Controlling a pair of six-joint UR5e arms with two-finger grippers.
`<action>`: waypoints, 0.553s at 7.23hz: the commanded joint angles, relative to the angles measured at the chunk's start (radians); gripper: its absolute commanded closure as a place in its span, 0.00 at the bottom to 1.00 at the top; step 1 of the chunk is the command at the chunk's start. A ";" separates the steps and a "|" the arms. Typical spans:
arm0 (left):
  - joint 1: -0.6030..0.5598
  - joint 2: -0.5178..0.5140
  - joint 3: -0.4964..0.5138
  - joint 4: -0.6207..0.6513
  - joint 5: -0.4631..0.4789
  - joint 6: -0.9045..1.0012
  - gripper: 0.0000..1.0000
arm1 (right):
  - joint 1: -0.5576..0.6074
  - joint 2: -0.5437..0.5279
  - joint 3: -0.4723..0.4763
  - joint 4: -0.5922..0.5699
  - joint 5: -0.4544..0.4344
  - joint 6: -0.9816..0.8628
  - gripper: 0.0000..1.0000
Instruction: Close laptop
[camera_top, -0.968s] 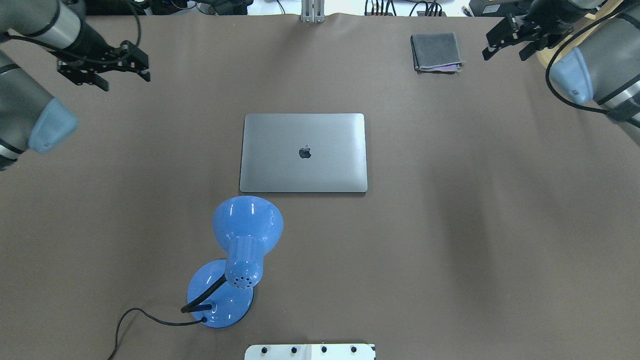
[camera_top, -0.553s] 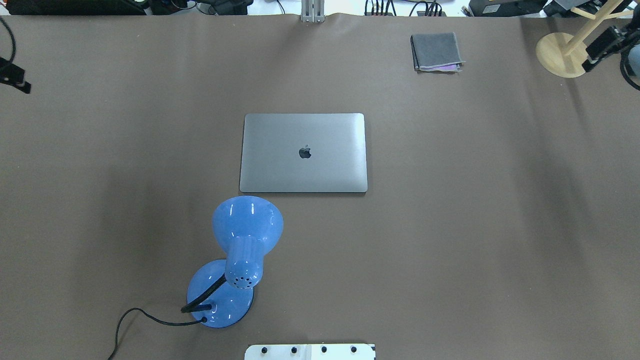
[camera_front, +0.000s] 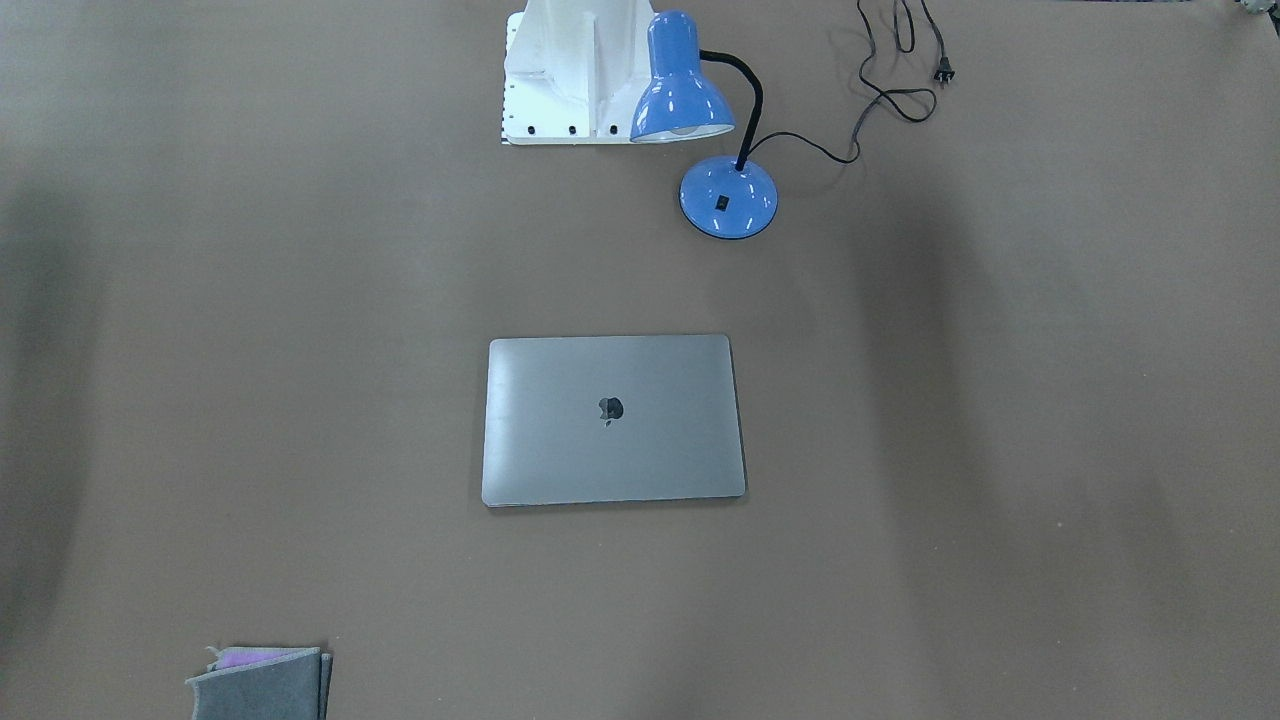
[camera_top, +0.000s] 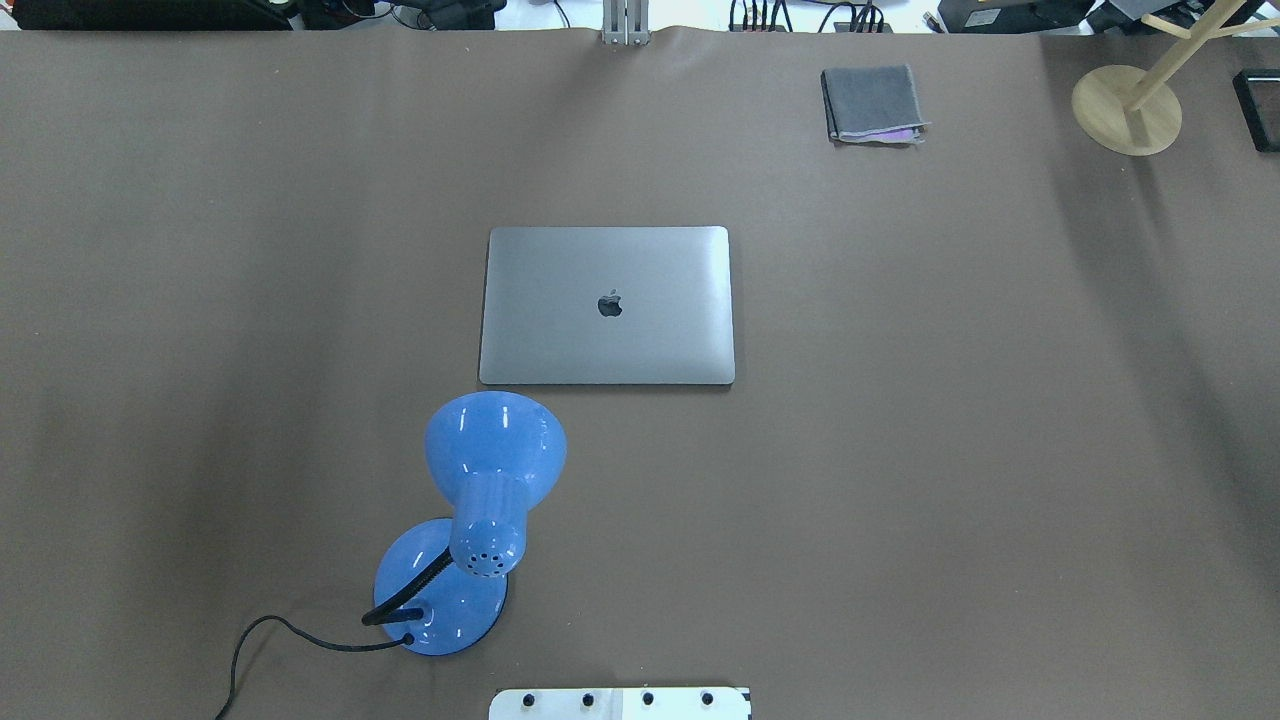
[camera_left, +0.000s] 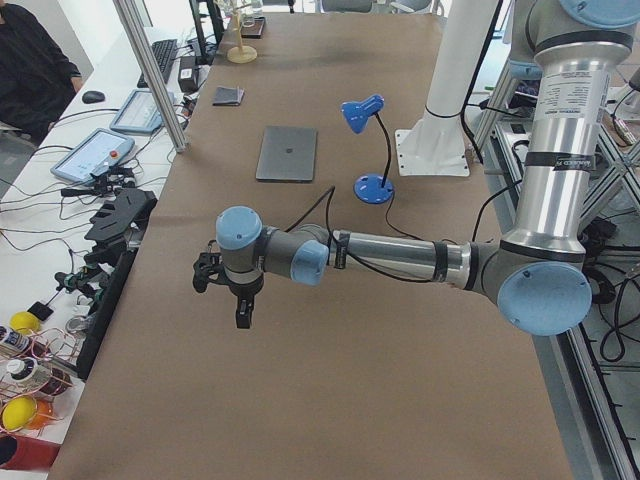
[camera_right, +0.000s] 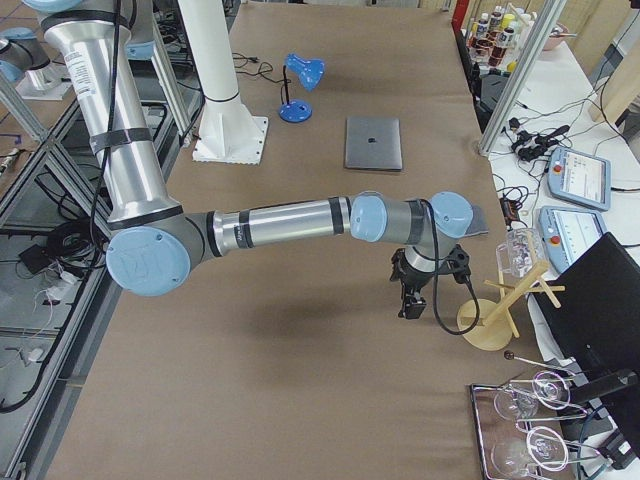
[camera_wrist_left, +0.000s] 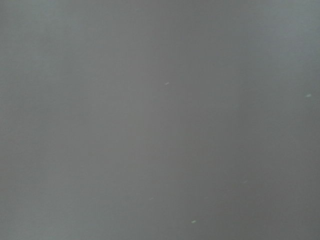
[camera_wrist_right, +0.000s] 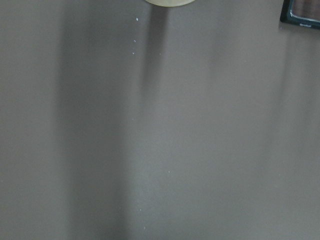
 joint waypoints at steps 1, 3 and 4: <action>-0.024 0.045 0.007 0.022 0.000 0.027 0.02 | 0.028 -0.114 0.149 -0.004 0.027 0.019 0.00; -0.050 0.044 0.024 0.022 0.000 0.026 0.02 | 0.028 -0.150 0.152 -0.001 0.033 0.026 0.00; -0.050 0.044 0.024 0.022 -0.002 0.026 0.02 | 0.028 -0.175 0.155 0.002 0.033 0.023 0.00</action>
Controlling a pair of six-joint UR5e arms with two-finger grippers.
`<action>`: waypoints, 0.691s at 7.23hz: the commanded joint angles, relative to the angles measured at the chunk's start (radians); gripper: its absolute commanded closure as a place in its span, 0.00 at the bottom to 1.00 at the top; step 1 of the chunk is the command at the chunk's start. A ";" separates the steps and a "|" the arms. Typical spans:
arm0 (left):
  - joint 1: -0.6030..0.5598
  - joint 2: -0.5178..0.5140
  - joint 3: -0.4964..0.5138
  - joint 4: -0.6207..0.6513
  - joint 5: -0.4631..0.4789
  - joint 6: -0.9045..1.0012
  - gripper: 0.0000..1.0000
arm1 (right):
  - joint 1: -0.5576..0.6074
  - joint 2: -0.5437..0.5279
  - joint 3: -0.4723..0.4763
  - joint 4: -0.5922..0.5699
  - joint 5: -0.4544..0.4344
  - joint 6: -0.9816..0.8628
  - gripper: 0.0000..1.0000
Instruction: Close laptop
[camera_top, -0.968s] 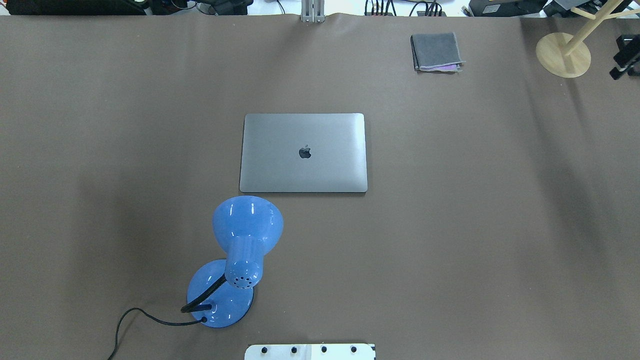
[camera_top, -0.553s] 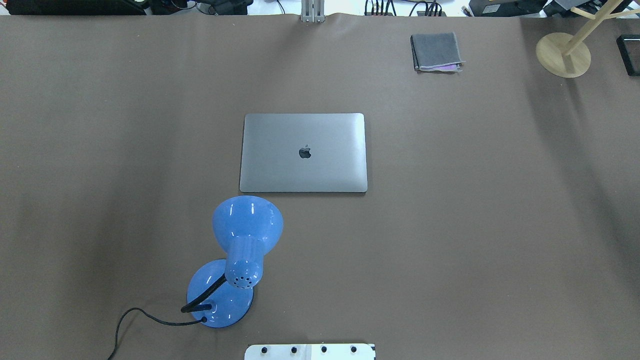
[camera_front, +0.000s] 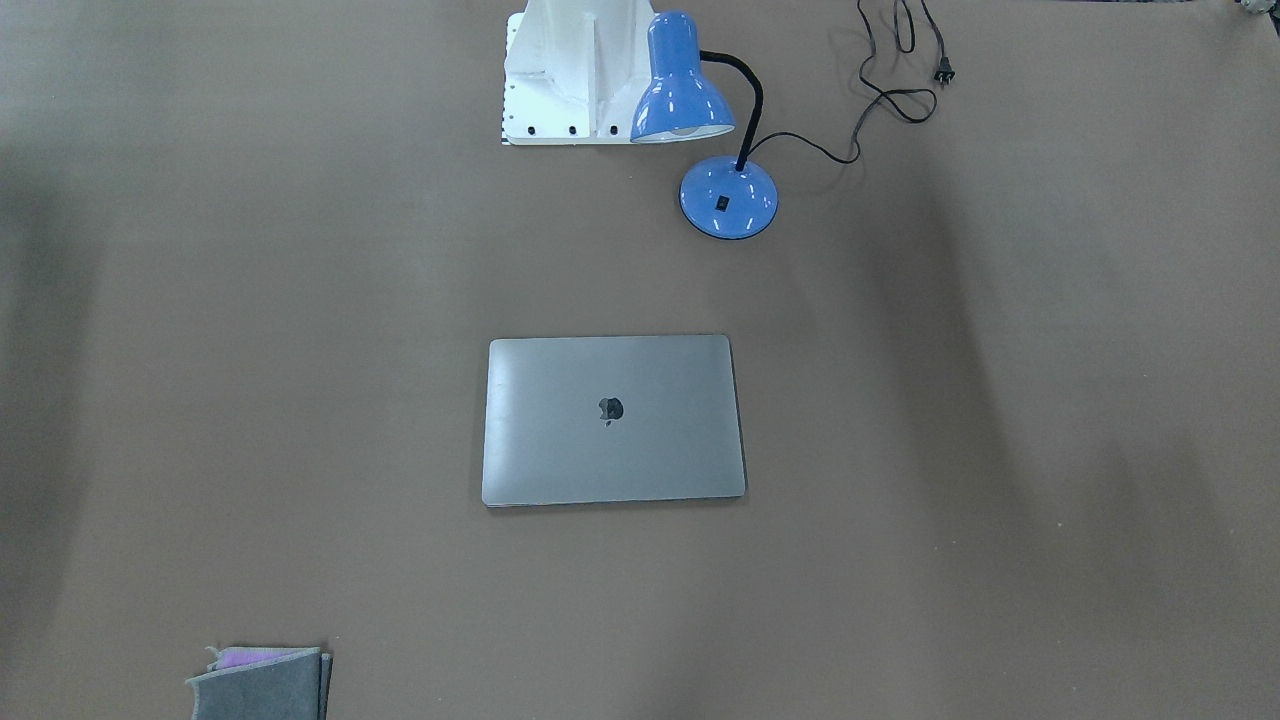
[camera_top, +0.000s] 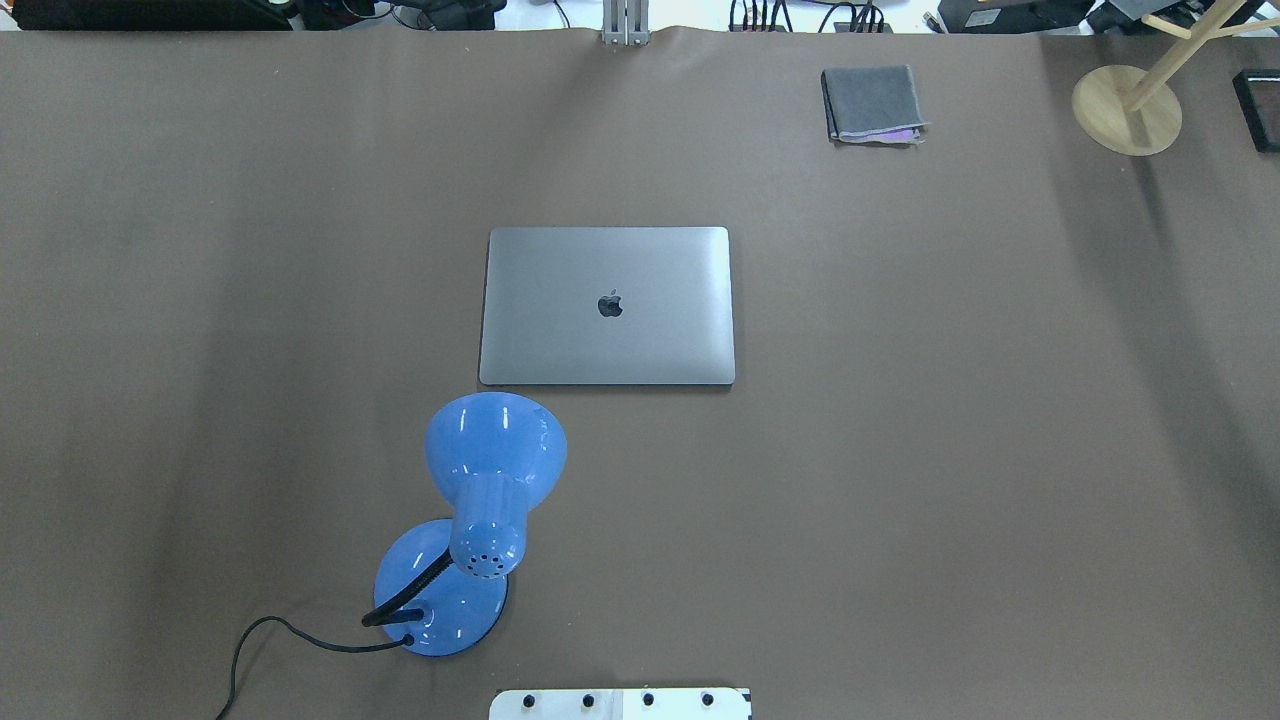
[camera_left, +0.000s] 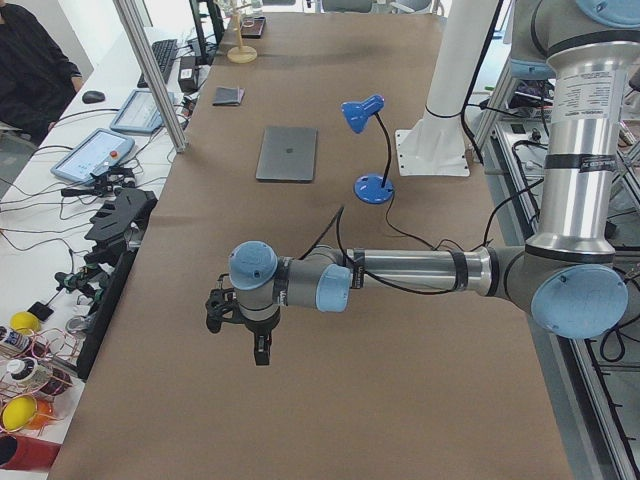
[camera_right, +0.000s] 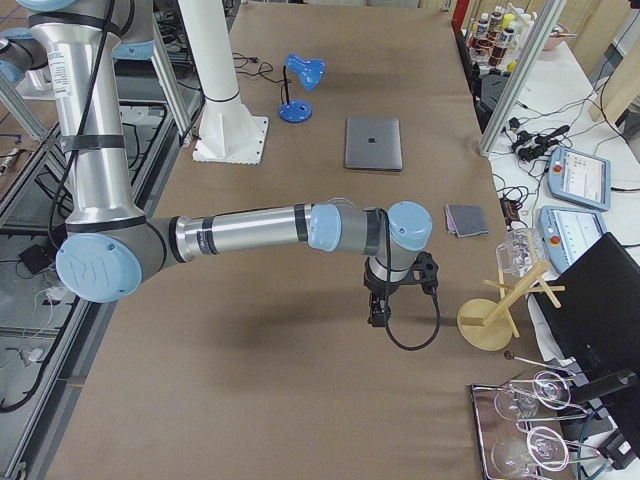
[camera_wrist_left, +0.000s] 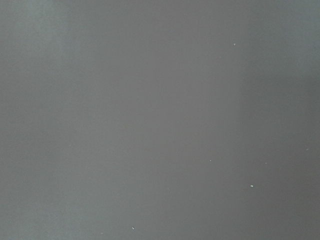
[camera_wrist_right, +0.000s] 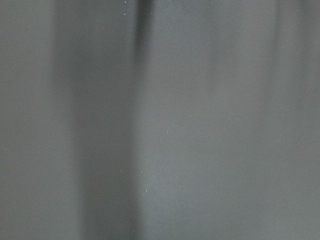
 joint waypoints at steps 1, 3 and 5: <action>-0.005 0.001 0.007 0.000 -0.001 0.000 0.02 | 0.001 -0.031 0.002 0.008 0.001 0.000 0.00; -0.005 0.001 0.010 0.000 -0.001 0.000 0.02 | 0.001 -0.029 -0.005 0.008 -0.001 0.002 0.00; -0.005 -0.001 0.009 0.000 -0.001 0.000 0.02 | 0.001 -0.026 -0.015 0.015 -0.001 0.002 0.00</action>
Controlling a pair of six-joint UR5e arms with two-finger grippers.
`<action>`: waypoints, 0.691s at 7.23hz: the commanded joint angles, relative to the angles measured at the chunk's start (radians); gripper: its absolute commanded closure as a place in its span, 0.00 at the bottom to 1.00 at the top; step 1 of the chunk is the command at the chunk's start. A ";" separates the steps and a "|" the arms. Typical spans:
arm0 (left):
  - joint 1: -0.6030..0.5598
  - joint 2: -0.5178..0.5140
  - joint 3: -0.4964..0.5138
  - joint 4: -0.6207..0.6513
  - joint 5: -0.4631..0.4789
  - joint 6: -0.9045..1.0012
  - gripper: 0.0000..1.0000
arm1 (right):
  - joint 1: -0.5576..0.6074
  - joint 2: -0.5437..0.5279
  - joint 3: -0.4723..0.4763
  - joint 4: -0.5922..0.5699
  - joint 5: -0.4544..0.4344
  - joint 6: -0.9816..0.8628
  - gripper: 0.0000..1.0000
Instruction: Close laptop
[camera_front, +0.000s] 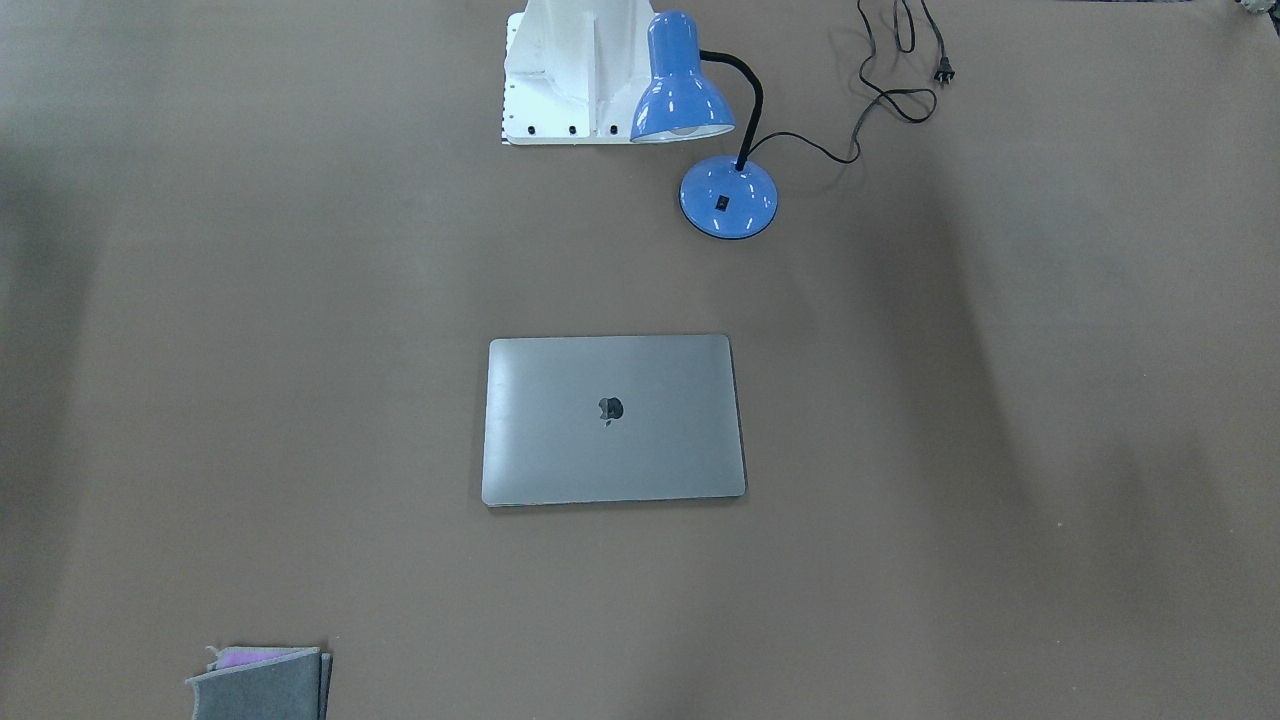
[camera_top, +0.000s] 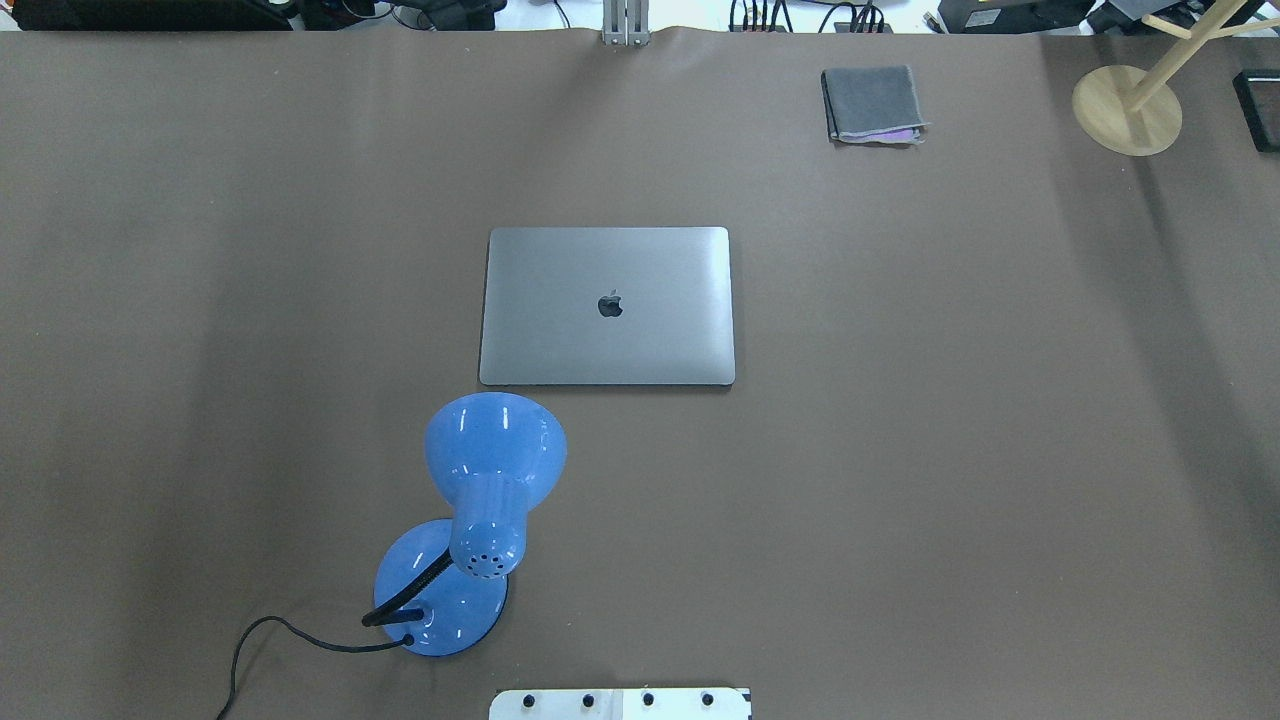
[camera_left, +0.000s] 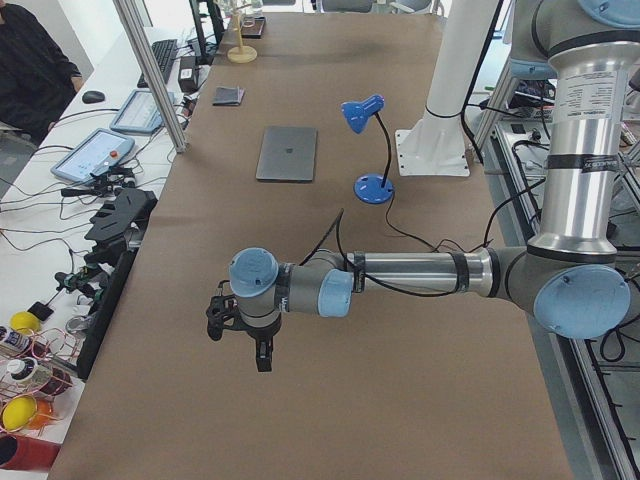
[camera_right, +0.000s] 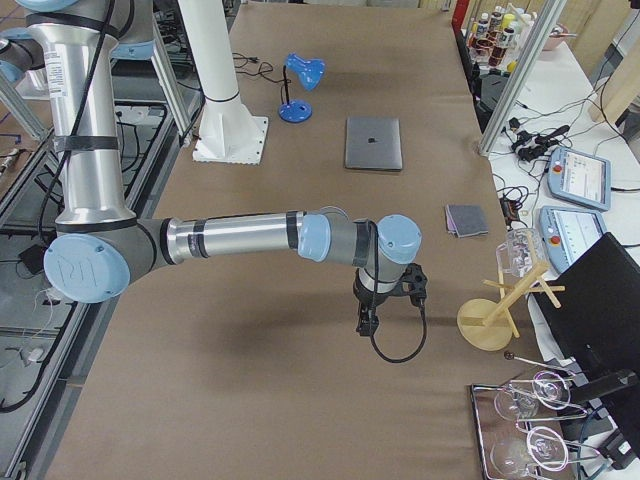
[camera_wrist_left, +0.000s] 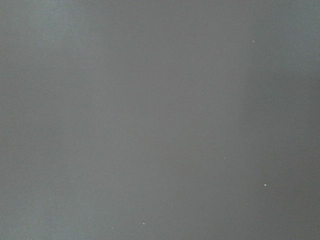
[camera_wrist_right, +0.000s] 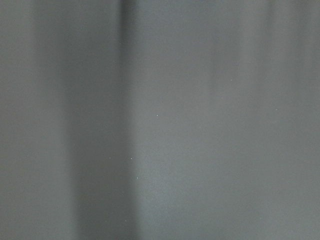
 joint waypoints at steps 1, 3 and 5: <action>0.000 -0.001 -0.001 0.000 -0.002 0.000 0.02 | 0.000 0.002 -0.004 0.005 -0.001 0.002 0.00; 0.000 -0.005 -0.001 0.000 0.000 0.000 0.02 | 0.000 0.006 -0.003 0.007 -0.001 0.002 0.00; 0.001 -0.007 0.001 0.000 0.000 -0.002 0.02 | 0.000 0.011 -0.001 0.007 -0.001 0.002 0.00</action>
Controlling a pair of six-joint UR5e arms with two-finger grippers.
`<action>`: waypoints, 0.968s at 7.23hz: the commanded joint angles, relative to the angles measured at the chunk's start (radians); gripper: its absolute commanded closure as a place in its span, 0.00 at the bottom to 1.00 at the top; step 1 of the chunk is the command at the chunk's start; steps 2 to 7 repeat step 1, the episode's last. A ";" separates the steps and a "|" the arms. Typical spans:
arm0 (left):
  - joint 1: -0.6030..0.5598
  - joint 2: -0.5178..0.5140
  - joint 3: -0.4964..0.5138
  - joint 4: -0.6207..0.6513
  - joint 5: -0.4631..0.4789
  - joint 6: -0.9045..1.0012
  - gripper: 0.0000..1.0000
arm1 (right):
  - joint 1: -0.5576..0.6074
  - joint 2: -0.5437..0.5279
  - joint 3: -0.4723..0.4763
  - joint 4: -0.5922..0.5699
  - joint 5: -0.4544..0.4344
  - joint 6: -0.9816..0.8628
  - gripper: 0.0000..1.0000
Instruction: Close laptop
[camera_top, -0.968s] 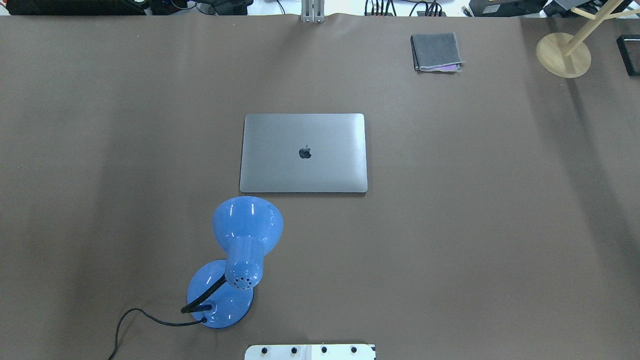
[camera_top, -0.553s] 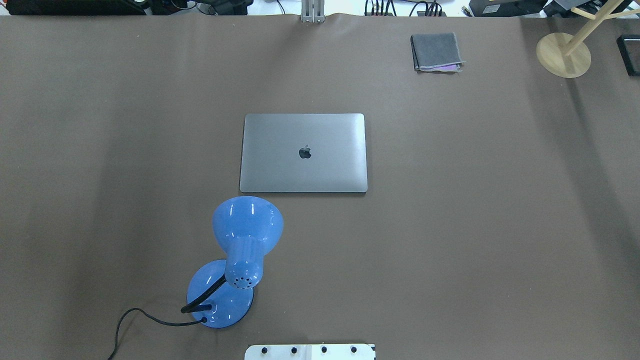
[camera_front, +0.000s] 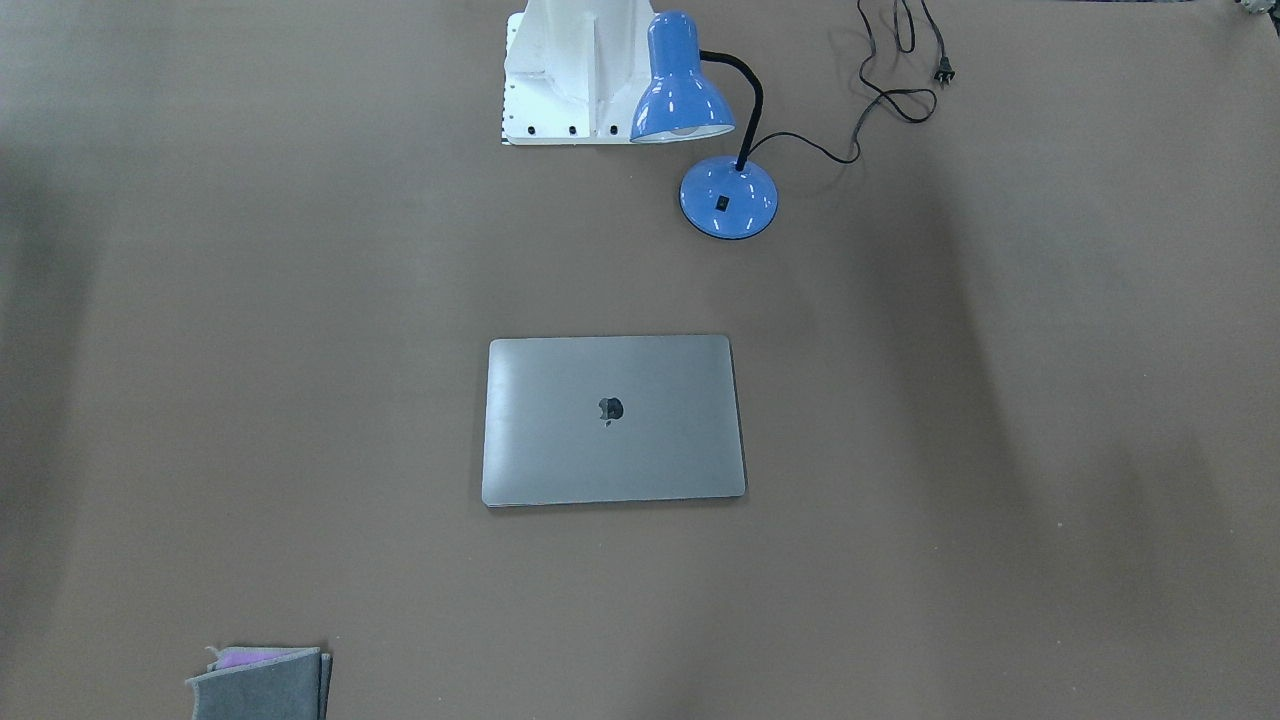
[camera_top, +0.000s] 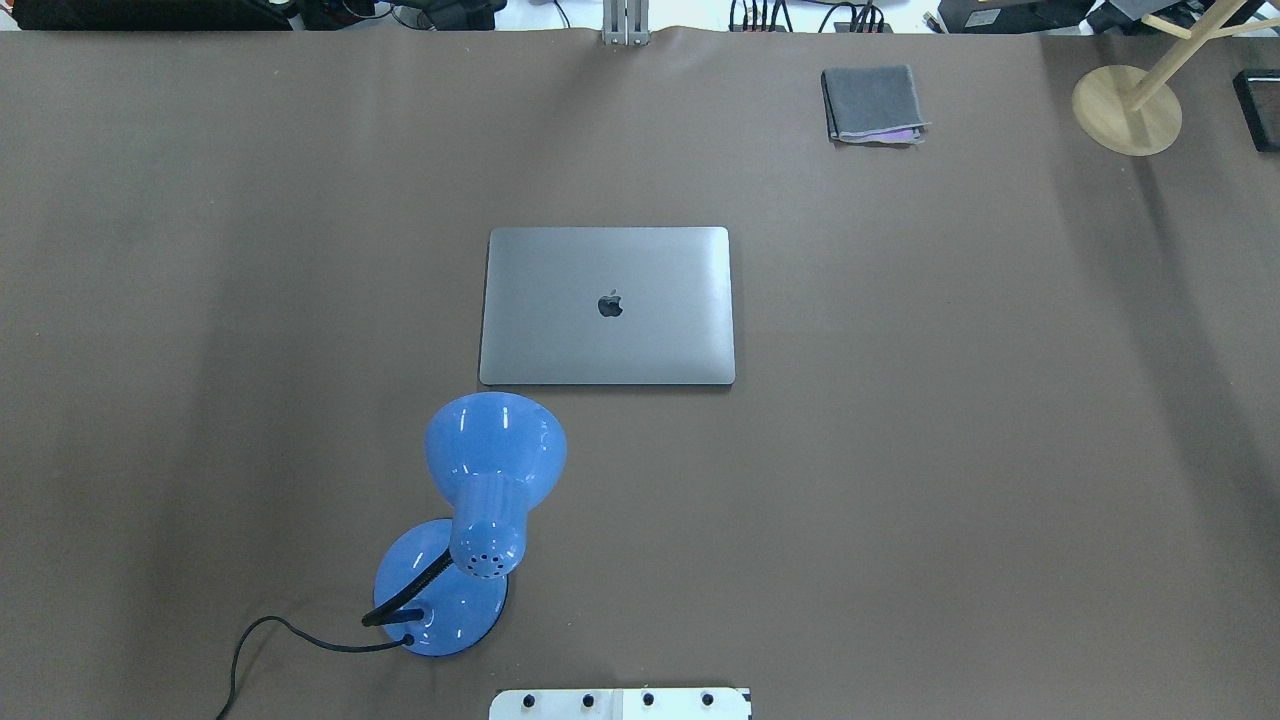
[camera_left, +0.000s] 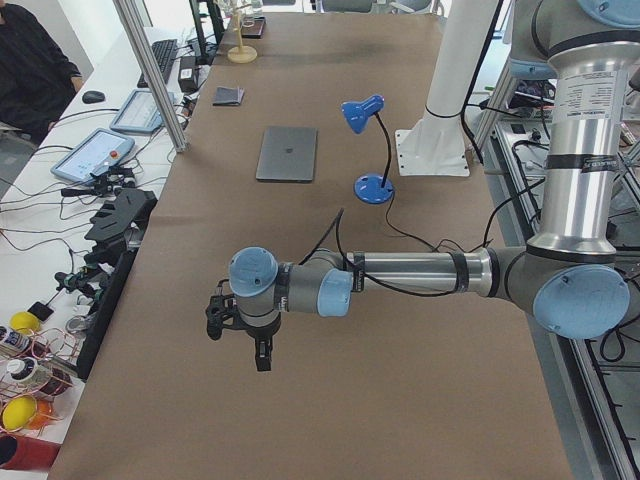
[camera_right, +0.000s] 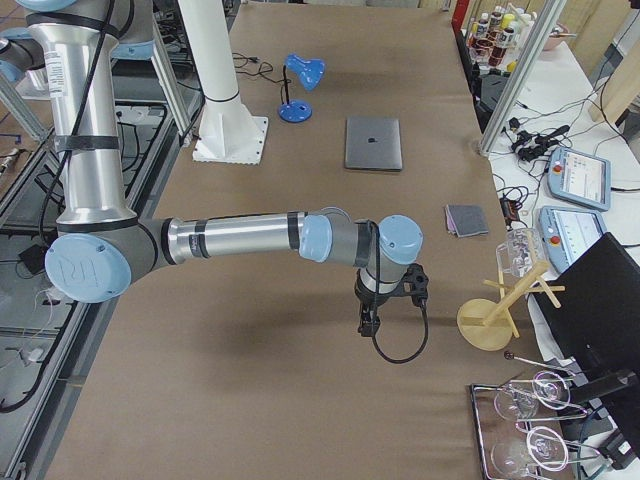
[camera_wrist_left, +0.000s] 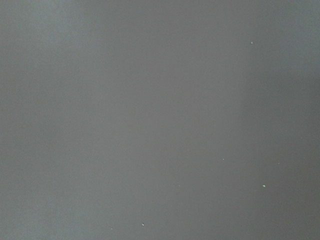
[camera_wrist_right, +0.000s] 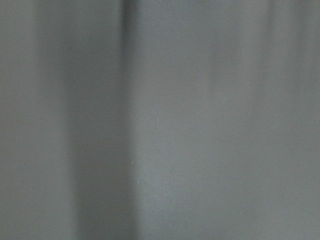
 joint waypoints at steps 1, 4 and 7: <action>0.000 -0.002 0.001 0.000 0.000 0.000 0.02 | 0.000 0.005 0.001 0.000 0.000 0.000 0.00; 0.000 -0.002 0.001 0.000 0.000 0.000 0.02 | 0.000 0.005 0.001 0.000 0.000 0.000 0.00; 0.000 -0.002 0.001 0.000 0.000 0.000 0.02 | 0.000 0.005 0.001 0.000 0.000 0.000 0.00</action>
